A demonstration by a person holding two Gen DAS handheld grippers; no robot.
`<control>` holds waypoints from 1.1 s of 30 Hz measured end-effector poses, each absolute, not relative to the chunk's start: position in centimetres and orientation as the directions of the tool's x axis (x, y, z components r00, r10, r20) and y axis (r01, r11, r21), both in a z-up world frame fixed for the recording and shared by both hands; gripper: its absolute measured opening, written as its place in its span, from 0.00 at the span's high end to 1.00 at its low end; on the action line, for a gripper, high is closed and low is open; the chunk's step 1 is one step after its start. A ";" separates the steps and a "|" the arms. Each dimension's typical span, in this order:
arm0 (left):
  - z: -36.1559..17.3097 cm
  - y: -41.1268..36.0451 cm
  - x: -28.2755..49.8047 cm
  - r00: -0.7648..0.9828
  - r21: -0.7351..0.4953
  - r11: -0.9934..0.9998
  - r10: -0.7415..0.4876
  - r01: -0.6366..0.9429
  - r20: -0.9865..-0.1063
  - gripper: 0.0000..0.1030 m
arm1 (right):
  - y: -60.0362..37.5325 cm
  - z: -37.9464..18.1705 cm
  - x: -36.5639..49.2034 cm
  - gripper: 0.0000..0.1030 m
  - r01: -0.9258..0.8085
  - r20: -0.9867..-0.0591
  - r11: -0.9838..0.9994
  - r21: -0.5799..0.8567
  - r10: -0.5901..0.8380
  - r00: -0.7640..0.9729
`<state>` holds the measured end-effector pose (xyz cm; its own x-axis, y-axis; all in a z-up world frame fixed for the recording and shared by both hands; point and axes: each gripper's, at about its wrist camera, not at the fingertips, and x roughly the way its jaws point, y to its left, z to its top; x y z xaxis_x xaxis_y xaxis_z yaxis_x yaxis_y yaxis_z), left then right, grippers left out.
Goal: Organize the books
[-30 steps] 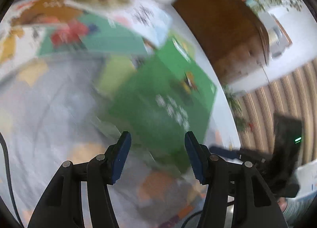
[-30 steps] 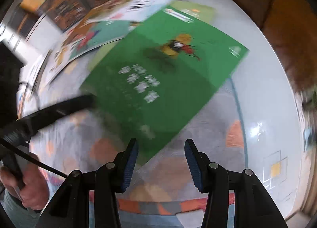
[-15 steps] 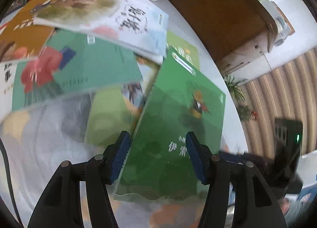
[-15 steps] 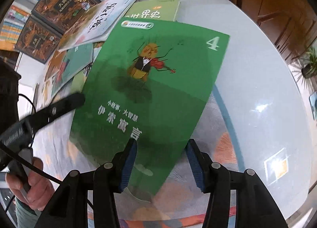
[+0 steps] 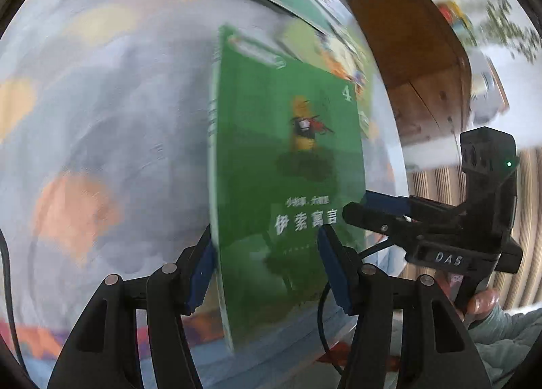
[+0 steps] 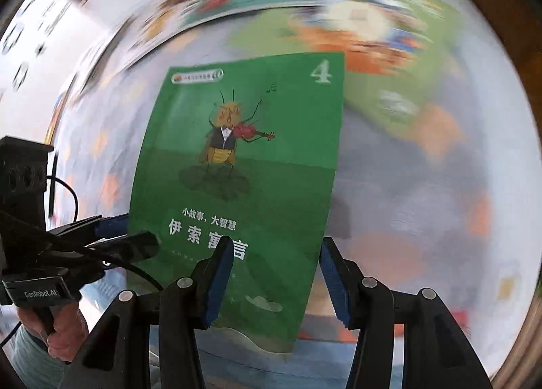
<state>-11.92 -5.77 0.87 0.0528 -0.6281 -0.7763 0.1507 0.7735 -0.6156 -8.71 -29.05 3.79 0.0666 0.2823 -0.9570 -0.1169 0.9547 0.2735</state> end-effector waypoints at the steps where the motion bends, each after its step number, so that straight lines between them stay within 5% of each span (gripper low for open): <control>1: 0.9 -5.3 -11.9 0.072 -0.624 0.772 -0.634 0.121 -0.770 0.46 | -27.9 3.7 -8.3 0.50 -0.148 -0.961 0.955 0.256 0.268 0.071; 11: 0.9 0.1 -8.8 0.292 -0.588 0.807 -0.549 -0.062 -0.783 0.46 | -25.6 3.0 -2.9 0.50 -0.173 -0.900 0.903 0.392 0.416 0.129; 22: 0.7 0.7 -13.3 0.254 -0.581 0.810 -0.548 -0.074 -0.797 0.50 | -24.7 2.5 -8.9 0.53 -0.340 -0.909 0.881 0.328 0.393 0.141; 28: 1.2 3.3 -13.6 0.357 -0.858 0.501 -0.786 -0.114 -0.506 0.51 | -25.6 2.1 -8.6 0.53 -0.300 -0.883 0.864 0.405 0.455 0.118; 30: 1.0 3.0 -13.5 0.354 -0.831 0.540 -0.758 -0.129 -0.548 0.58 | -26.6 1.8 -8.2 0.53 -0.261 -0.862 0.849 0.459 0.497 0.101; 33: 0.0 1.7 -13.1 0.320 -0.693 0.702 -0.627 -0.164 -0.711 0.90 | -27.2 1.6 -8.0 0.53 -0.232 -0.845 0.836 0.497 0.527 0.090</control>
